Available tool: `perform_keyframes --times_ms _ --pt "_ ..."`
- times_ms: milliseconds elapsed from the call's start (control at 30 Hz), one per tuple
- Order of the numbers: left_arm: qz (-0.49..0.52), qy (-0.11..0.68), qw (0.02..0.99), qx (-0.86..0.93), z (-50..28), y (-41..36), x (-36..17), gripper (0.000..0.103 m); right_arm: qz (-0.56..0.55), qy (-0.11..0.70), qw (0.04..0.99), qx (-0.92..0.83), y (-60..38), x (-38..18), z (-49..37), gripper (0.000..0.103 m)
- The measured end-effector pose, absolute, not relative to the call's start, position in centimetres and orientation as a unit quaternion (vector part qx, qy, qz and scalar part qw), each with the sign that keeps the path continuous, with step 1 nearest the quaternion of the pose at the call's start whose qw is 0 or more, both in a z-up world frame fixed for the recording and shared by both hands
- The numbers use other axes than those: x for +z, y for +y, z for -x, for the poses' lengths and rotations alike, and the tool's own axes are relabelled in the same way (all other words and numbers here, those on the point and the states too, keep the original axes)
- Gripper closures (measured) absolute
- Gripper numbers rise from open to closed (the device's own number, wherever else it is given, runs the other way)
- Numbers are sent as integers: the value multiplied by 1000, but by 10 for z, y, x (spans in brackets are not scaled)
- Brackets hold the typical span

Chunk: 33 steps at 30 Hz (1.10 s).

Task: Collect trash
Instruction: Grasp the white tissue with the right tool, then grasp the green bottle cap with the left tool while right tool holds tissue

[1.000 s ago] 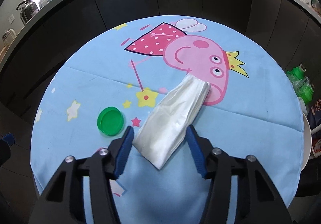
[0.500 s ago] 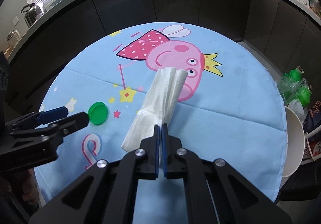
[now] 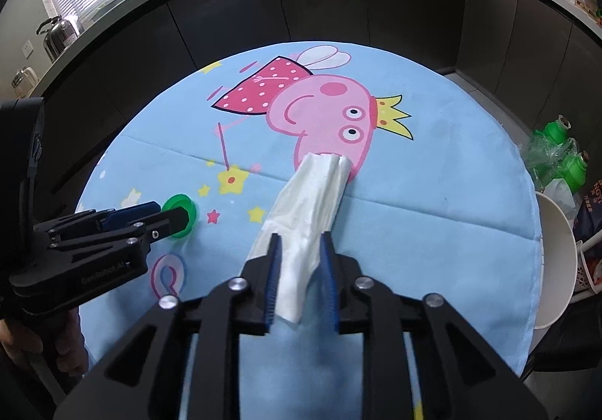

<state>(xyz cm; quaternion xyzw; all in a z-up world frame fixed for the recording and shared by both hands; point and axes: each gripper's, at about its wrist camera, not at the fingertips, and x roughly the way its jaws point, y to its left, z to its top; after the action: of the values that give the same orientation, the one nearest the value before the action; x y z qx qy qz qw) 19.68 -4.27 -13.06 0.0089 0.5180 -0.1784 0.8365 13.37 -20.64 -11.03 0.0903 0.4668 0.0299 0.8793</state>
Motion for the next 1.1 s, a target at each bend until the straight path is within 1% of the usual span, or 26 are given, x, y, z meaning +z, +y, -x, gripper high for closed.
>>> perform_keyframes --times_ms 67,133,200,233,300,367,400,467,500,567,600,633,767,900,1000,1100 --pt "-5 519 836 -180 -196 -41 -130 68 -87 464 881 31 -202 -109 -135 68" --pt "-3 519 835 -182 -196 -39 -130 72 -83 465 881 35 -197 -111 -136 61" --pt "-1 518 835 -184 -196 -37 -130 74 -73 468 880 31 -193 -114 -138 59" --pt "-2 518 836 -183 -196 -37 -130 82 -72 470 880 28 -192 -116 -138 59" --pt "-6 517 838 -177 -197 -34 -131 89 -73 473 878 26 -192 -121 -139 59" --pt "4 519 836 -179 -198 -30 -132 95 -73 476 876 26 -192 -124 -139 59" --pt "8 521 834 -181 -199 -28 -132 98 -74 476 876 26 -193 -126 -139 60" --pt "15 521 833 -184 -200 -25 -133 99 -71 475 876 27 -192 -126 -138 66" --pt "16 522 833 -185 -200 -25 -133 99 -67 472 879 26 -191 -126 -137 73" --pt "15 522 833 -184 -200 -26 -133 100 -68 473 878 33 -190 -124 -137 82" --pt "14 522 833 -184 -200 -26 -133 100 -70 476 876 38 -190 -124 -137 92" --pt "13 522 833 -184 -200 -27 -133 100 -68 478 875 42 -188 -124 -136 96" --pt "15 521 832 -190 -198 -26 -132 101 -60 476 876 49 -184 -121 -135 98" --pt "21 507 839 -195 -193 -23 -121 101 -60 467 880 54 -186 -113 -133 99" --pt "4 500 844 -193 -191 -27 -117 101 -64 466 881 49 -190 -113 -132 99" --pt "-11 511 839 -189 -193 -31 -126 100 -66 467 880 48 -192 -114 -130 98"
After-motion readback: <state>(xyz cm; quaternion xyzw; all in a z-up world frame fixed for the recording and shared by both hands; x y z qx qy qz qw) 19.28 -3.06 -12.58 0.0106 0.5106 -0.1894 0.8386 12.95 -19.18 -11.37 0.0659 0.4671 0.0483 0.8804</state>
